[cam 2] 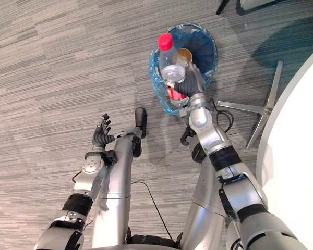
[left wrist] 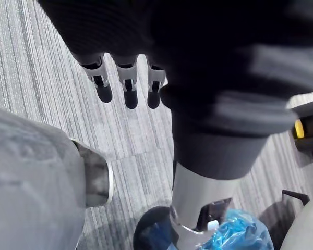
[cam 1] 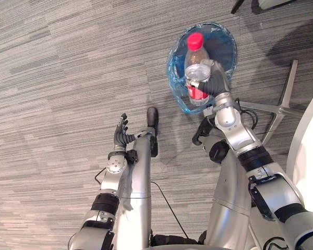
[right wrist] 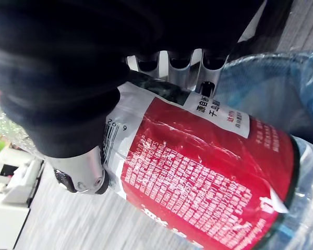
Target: Gather rubbish on tea table into small bin, then transfer packed bag to large trash can.
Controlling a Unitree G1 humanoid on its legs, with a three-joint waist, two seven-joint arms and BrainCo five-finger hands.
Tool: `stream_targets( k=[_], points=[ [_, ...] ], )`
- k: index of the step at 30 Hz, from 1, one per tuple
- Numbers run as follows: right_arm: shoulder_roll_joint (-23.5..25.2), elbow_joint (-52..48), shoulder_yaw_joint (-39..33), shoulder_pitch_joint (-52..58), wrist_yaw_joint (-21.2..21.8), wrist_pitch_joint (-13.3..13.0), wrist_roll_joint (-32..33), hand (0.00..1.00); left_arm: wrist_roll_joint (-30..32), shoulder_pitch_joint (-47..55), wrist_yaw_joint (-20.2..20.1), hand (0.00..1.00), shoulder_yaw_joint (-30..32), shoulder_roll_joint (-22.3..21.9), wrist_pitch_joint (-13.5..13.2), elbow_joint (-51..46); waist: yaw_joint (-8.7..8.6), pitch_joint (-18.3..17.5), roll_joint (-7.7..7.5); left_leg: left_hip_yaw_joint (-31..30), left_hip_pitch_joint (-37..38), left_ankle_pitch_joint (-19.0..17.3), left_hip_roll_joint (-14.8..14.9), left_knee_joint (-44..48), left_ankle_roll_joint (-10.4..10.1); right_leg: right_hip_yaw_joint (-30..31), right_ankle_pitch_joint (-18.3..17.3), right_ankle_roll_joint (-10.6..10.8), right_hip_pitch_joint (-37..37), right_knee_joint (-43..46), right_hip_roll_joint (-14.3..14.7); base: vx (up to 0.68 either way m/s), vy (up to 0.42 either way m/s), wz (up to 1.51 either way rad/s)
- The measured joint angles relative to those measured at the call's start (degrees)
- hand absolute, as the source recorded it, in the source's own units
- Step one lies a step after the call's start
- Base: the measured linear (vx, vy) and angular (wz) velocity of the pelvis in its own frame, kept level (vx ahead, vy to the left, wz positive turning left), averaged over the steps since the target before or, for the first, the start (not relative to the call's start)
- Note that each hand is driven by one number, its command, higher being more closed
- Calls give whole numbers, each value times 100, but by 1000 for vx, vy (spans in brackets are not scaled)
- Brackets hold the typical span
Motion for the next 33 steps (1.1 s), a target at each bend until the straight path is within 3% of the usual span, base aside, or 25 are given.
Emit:
stream_targets(
  k=[1, 10, 18, 24, 33],
  points=[
    [-5, 0, -48, -16, -62, 21, 0, 0, 0, 0, 0, 0, 0, 0, 0, -2, 0, -1, -2, 1, -2, 14, 0, -25, -12, -2, -1, 0, -13, -7, 1, 0, 0, 0],
    [46, -60, -237, -153, -189, 14, 185, 0, 0, 1, -4, 0, -7, 29, 1, -5, -12, -22, -42, -4, -8, 33, 3, -43, -24, -14, -9, -15, -23, -8, 5, 0, 0, 0],
    [370, -68, -268, 141, -88, 3, 133, 0, 5, 6, -5, 0, -4, 51, 14, -1, -36, -154, -255, -22, 0, 30, 8, -48, -20, -30, -14, -24, -13, 6, 9, 0, 0, 0],
    [477, -340, -239, 496, -13, -3, 35, 0, 5, 8, -3, 0, -5, 41, 18, 1, -39, -181, -291, -20, 59, 31, 16, -56, -20, -38, -16, -27, 50, -1, 12, 0, 0, 0],
    [370, -741, 203, 1162, 198, -196, -1077, 0, 51, 100, -9, 0, -44, 19, 26, 36, -139, -360, -451, 24, 262, 40, 102, -236, -51, -112, -18, -30, 262, -164, 56, -10, 8, 0]
  ],
)
